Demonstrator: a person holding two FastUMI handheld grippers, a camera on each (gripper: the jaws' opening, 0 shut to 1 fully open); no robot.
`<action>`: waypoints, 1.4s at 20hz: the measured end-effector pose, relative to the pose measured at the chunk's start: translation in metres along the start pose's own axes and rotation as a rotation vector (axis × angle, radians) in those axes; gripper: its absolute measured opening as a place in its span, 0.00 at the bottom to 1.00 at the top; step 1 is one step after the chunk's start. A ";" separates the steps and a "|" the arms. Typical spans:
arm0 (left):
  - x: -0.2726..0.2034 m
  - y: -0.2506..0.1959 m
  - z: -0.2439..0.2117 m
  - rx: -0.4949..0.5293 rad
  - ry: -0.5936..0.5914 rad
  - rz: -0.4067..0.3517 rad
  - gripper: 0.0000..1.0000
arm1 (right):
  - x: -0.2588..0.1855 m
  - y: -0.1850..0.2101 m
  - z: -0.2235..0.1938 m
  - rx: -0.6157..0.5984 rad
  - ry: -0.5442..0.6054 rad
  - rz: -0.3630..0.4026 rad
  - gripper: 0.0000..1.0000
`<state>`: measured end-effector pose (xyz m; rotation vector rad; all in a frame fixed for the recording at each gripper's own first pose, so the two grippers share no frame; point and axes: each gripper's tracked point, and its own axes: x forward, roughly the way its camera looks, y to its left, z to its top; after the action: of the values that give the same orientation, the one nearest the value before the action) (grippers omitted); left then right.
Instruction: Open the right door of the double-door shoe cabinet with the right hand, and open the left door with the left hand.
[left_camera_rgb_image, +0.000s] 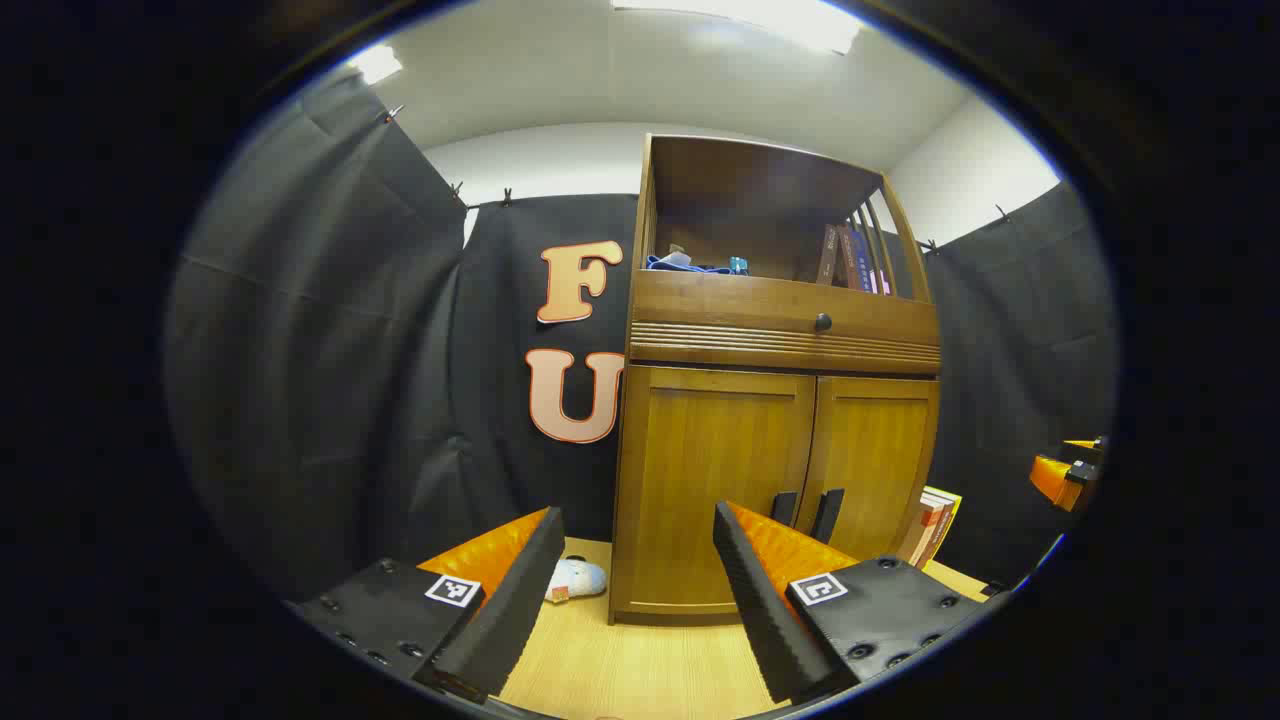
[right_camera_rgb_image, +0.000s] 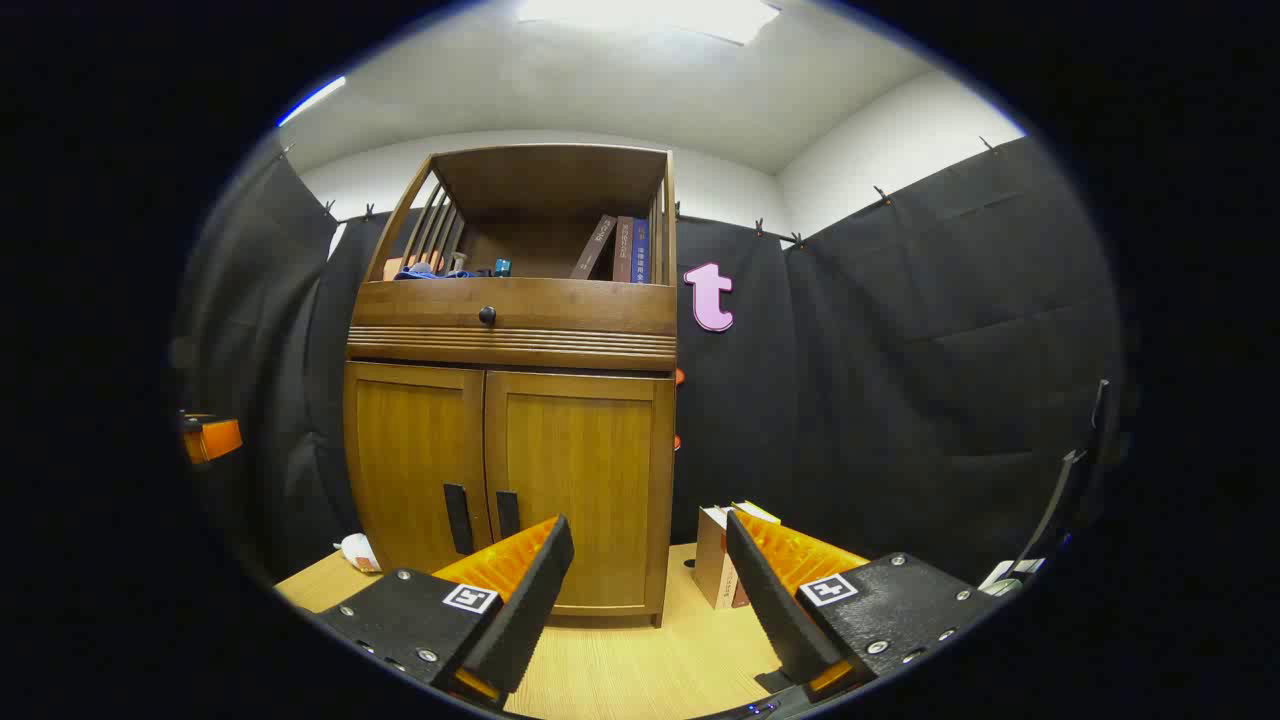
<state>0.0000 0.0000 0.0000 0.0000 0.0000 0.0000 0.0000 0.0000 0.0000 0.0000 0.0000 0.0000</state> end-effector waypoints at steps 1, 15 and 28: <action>0.001 -0.001 0.001 0.001 -0.001 -0.002 0.93 | -0.001 0.000 0.001 -0.001 -0.001 -0.001 0.94; -0.002 0.002 0.006 0.002 -0.014 -0.005 1.00 | -0.008 0.001 0.005 -0.009 -0.006 -0.006 0.94; 0.008 0.008 -0.003 -0.007 0.004 0.006 0.93 | 0.054 0.058 -0.053 0.049 0.088 0.082 0.94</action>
<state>0.0076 0.0084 -0.0029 -0.0069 0.0043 0.0061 0.0541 0.0584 -0.0532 0.0494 0.0880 0.0823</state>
